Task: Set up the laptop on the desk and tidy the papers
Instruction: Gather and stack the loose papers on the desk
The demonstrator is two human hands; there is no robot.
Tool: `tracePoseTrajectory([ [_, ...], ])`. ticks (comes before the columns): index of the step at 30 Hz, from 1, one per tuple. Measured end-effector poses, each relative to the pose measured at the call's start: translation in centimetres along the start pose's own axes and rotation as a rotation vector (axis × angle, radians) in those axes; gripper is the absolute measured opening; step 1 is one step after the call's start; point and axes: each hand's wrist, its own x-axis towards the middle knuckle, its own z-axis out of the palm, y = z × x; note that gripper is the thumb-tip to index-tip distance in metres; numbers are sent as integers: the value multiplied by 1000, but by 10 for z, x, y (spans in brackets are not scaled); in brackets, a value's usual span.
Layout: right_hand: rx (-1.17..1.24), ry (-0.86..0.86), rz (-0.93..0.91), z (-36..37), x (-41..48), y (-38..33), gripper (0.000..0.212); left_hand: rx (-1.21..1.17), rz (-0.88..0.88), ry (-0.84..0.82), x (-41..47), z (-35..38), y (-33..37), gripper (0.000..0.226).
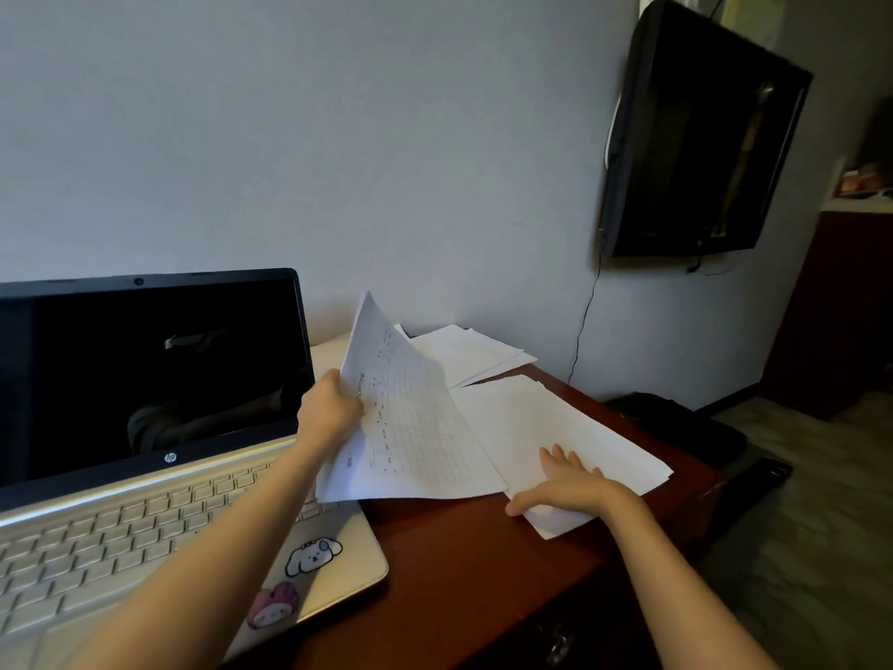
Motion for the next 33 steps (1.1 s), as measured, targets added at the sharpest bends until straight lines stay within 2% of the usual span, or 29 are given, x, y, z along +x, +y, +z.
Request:
tracePoseTrajectory([
  [4, 71, 15, 9, -4, -10, -6, 97, -45, -39, -14, -5, -12, -3, 28],
  [7, 1, 79, 7, -8, -18, -17, 90, -89, -66, -13, -9, -18, -7, 29],
  [9, -105, 157, 21, -8, -23, -22, 73, -114, -85, -13, -13, -20, -9, 30],
  [12, -265, 384, 61, -3, -28, -22, 38, -128, -114, -25, -18, -23, -13, 36],
  [14, -282, 481, 74, 4, -30, -20, 29, -133, -132, -43, -22, -24, -16, 39],
  [16, -192, 533, 78, 5, -31, -18, 28, -144, -149, -64, -26, -23, -21, 39],
  [19, 140, 607, 147, -7, -36, -17, 30, -166, -170, -114, -34, -17, -25, 37],
  [21, 299, 616, 127, -15, -42, -22, 33, -209, -183, -157, -38, -13, -23, 39],
  [25, 388, 574, -44, -19, -50, -42, 38, -290, -223, -272, -45, 2, -17, 37],
  [29, 480, 544, -199, -13, -56, -64, 47, -320, -228, -346, -52, 17, -8, 21],
  [33, 453, 409, -281, 0, -61, -83, 47, -404, -258, -376, -56, 27, 4, 18],
])
